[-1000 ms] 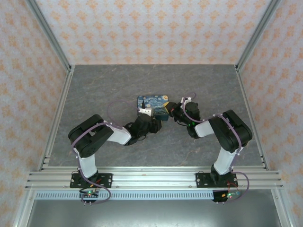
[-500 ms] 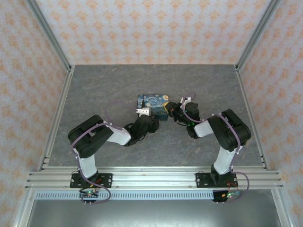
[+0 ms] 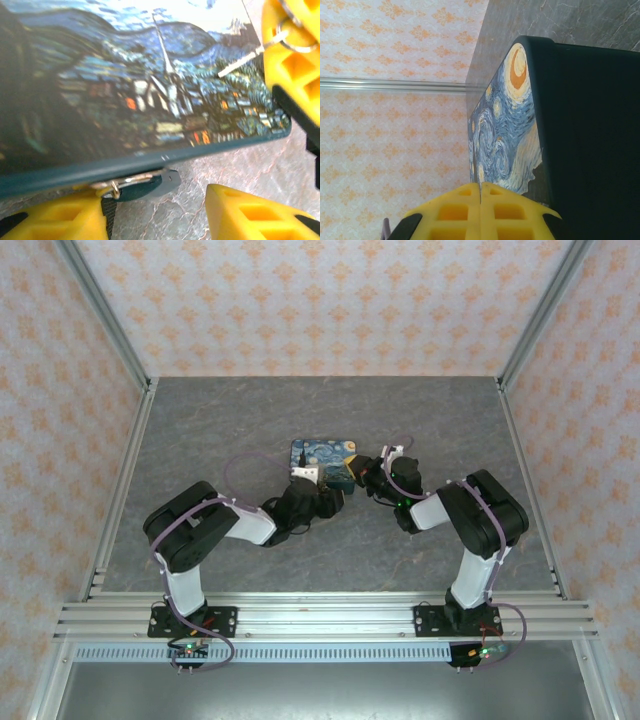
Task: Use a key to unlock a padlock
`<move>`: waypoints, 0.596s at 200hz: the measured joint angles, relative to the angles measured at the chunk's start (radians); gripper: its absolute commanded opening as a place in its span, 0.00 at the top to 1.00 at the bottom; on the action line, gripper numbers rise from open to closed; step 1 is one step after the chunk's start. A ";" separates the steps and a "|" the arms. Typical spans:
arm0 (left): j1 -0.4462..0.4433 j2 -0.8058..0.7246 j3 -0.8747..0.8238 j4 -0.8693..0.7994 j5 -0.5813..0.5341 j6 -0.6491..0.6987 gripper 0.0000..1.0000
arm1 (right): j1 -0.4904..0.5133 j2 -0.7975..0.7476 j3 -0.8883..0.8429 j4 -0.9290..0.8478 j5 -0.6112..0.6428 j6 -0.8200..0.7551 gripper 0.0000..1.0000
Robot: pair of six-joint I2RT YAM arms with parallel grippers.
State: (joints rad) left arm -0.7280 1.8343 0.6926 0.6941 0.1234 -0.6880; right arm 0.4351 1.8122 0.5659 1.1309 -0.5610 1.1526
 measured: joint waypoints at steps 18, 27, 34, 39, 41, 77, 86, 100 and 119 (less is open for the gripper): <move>0.020 0.019 -0.002 0.043 0.021 -0.043 0.49 | 0.000 0.005 0.000 0.008 0.000 0.000 1.00; 0.029 0.030 -0.005 0.072 0.029 -0.068 0.49 | 0.000 0.006 0.000 0.012 0.000 0.000 1.00; 0.032 0.038 -0.008 0.094 0.031 -0.082 0.49 | 0.000 0.007 0.000 0.013 0.000 0.000 1.00; 0.035 0.044 -0.011 0.109 0.034 -0.094 0.49 | 0.000 0.007 -0.001 0.014 0.000 0.000 1.00; 0.035 0.047 -0.013 0.116 0.035 -0.100 0.49 | 0.000 0.007 -0.001 0.014 0.000 0.000 1.00; 0.037 0.074 -0.034 0.212 0.049 -0.171 0.47 | 0.000 0.010 -0.001 0.022 0.000 0.000 1.00; 0.037 0.078 -0.037 0.227 0.050 -0.182 0.47 | 0.000 0.010 -0.001 0.022 0.000 0.000 1.00; 0.037 0.080 -0.046 0.253 0.053 -0.203 0.47 | 0.000 0.012 -0.001 0.023 0.000 0.001 1.00; 0.037 0.080 -0.060 0.277 0.053 -0.226 0.47 | 0.000 0.013 -0.001 0.027 0.000 0.004 1.00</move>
State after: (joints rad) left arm -0.6910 1.9141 0.6323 0.9714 0.1768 -0.9138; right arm 0.4351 1.8252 0.5648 1.1576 -0.5613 1.1564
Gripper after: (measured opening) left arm 0.530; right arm 0.042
